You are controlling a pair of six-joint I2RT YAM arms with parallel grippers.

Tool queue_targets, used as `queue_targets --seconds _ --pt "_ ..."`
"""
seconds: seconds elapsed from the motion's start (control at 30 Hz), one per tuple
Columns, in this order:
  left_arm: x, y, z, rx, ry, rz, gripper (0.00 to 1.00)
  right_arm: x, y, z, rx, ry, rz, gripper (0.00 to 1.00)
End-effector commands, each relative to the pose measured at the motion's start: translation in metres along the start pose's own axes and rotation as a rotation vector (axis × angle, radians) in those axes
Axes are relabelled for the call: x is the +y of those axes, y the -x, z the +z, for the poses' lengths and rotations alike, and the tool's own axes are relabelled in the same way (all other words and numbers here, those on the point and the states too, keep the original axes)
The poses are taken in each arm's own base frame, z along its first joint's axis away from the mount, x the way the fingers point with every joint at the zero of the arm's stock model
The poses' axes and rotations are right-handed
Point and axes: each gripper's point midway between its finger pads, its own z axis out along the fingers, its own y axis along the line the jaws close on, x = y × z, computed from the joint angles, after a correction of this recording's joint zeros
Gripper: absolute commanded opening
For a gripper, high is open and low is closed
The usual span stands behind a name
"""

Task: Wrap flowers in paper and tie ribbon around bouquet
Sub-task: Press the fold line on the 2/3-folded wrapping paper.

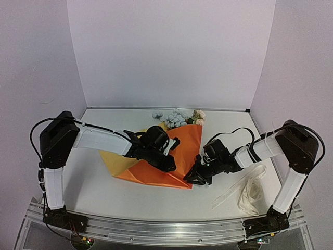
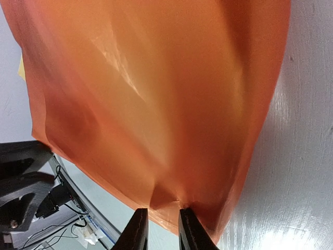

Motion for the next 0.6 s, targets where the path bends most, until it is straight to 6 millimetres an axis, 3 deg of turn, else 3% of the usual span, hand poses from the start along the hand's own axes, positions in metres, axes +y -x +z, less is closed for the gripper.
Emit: queue_targets --seconds 0.0,0.33,0.57 --pt "0.001 -0.014 0.016 0.018 -0.043 -0.031 0.16 0.013 0.003 -0.006 -0.013 0.005 -0.01 0.21" --pt "0.017 -0.055 0.032 0.094 0.007 -0.101 0.07 0.027 0.014 -0.004 -0.019 0.012 -0.007 0.24" --pt "0.03 -0.073 0.035 0.132 0.054 -0.12 0.0 0.015 0.038 -0.002 -0.039 0.005 0.046 0.22"
